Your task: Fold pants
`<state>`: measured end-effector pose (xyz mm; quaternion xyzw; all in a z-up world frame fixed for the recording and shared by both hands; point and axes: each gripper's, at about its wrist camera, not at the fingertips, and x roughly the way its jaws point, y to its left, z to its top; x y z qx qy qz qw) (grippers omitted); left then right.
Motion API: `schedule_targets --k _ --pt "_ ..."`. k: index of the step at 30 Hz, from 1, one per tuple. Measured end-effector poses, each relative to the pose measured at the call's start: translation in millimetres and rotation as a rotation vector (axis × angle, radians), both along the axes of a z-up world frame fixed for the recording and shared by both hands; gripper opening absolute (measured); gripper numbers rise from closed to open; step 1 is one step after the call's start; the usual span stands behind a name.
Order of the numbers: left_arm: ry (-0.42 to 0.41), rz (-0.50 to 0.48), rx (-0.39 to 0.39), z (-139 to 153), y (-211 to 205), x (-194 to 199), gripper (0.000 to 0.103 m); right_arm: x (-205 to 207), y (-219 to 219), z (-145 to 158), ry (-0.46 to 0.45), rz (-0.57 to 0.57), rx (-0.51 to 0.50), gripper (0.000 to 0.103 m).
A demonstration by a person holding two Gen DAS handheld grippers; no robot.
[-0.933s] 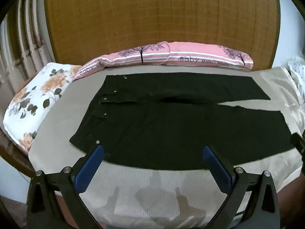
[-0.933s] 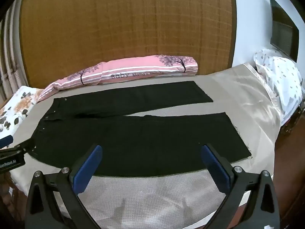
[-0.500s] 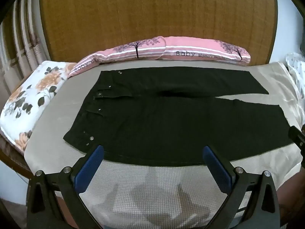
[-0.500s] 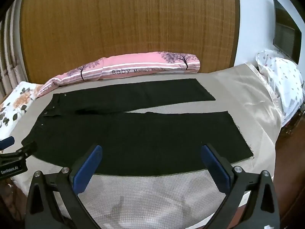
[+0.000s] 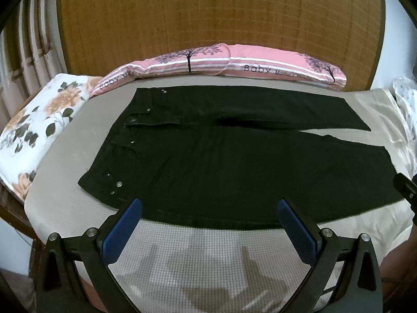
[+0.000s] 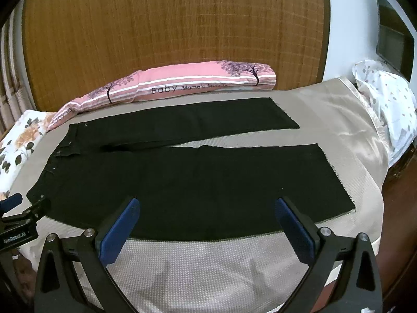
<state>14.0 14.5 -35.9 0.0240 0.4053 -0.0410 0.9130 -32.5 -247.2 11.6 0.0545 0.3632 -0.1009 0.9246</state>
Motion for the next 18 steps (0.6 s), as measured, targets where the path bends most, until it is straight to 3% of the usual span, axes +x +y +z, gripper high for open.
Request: schedule_targets --k 18 --pt "0.082 0.042 0.025 -18.2 3.9 11.3 0.102 7.6 -1.8 -0.8 0.005 -0.001 0.013 0.103"
